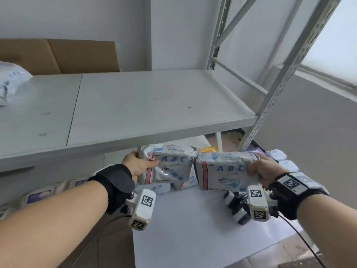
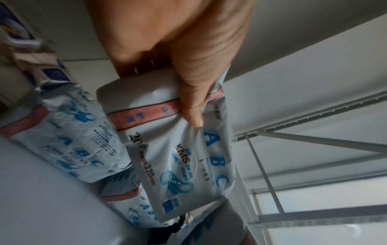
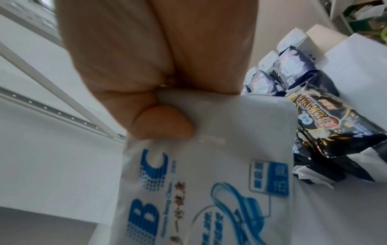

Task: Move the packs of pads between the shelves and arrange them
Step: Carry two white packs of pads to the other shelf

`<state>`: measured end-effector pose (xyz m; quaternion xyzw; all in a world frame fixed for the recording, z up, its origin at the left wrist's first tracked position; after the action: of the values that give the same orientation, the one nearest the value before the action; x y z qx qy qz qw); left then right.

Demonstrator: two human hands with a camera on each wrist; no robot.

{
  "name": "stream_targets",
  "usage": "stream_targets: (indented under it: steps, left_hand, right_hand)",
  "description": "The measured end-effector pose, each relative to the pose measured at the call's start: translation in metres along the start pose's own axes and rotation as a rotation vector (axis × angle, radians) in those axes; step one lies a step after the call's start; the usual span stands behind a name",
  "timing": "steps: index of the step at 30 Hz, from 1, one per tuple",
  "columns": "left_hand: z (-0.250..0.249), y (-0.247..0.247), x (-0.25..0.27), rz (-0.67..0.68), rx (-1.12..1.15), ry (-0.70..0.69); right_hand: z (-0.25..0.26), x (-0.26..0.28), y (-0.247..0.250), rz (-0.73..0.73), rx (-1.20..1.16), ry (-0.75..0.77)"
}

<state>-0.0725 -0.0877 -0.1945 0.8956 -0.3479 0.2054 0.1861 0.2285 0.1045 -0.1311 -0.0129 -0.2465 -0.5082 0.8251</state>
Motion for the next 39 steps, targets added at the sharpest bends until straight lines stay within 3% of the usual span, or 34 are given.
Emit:
stream_targets:
  steps: [5, 14, 21, 33, 39]
  left_hand:
    - [0.043, 0.005, 0.022, -0.066, 0.016, 0.081]
    - [0.136, 0.02, 0.045, -0.218, 0.056, 0.238]
    - [0.184, 0.015, 0.029, -0.302, -0.037, 0.276]
    - [0.173, 0.009, -0.004, -0.33, -0.418, 0.226]
    - [0.176, -0.005, -0.013, -0.33, -0.388, 0.282]
  right_hand:
    - [-0.025, -0.044, 0.002, 0.029, 0.179, -0.014]
    - [-0.083, -0.087, -0.039, 0.235, 0.468, -0.039]
    - [-0.112, -0.104, -0.058, 0.229, 0.603, 0.02]
    - [-0.119, -0.136, -0.061, 0.181, 0.809, 0.126]
    - [-0.13, -0.146, -0.062, 0.108, 0.879, 0.117]
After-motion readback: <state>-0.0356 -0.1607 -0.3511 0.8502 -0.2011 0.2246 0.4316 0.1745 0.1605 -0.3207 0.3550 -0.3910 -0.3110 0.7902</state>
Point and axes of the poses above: each hand's wrist, its own x-axis away from the middle knuckle, its own y-axis out of the back of the hand, z = x × y, the point moved 6 cm from there along -x, towards the middle knuckle, and after that the axes turned 2 degrees about y, right-handed, at the moved point
